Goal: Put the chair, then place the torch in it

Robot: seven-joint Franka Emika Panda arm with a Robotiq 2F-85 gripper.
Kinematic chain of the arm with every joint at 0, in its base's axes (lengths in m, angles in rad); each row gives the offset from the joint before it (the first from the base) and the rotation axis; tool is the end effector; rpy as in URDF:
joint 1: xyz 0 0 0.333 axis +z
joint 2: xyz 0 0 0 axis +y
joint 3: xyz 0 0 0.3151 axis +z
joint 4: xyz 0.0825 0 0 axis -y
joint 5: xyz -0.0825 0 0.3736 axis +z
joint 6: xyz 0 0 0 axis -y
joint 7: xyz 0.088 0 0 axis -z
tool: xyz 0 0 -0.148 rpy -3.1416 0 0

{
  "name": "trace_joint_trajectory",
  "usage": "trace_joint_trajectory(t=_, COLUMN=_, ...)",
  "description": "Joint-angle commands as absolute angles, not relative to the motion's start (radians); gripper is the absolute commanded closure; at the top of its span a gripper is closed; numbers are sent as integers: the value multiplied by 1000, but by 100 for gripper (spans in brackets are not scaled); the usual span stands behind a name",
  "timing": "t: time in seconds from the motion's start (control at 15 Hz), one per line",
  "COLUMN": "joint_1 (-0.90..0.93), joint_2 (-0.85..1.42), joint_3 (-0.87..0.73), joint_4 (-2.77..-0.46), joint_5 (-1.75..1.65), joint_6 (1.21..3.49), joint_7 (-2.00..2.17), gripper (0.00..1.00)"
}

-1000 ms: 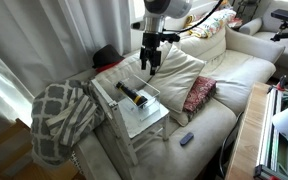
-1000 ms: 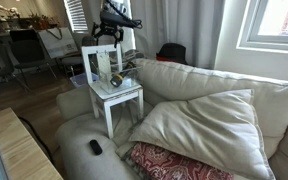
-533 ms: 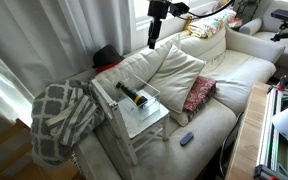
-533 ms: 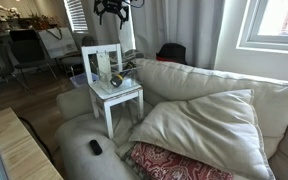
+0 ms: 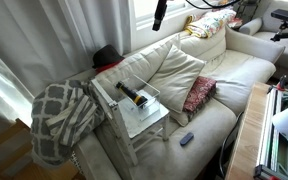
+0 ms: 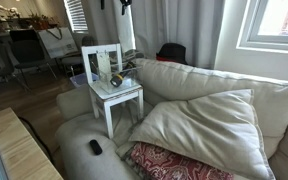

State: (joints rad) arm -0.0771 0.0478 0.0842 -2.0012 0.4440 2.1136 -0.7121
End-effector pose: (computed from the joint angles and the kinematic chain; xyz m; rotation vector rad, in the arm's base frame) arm 0.5678 0.0386 0.4103 -2.6976 -0.6875 -0.2739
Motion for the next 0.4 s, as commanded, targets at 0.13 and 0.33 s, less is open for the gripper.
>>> trace_joint_trajectory(t=0.13, joint_1=-52, joint_2=42, joint_3=58, joint_4=-2004, joint_5=446, joint_6=2110, joint_7=-707, gripper=0)
trace_joint_trajectory(t=0.33, joint_1=-51, joint_2=42, joint_3=58, joint_4=-2009, joint_5=447, joint_6=2110, joint_7=-707, gripper=0)
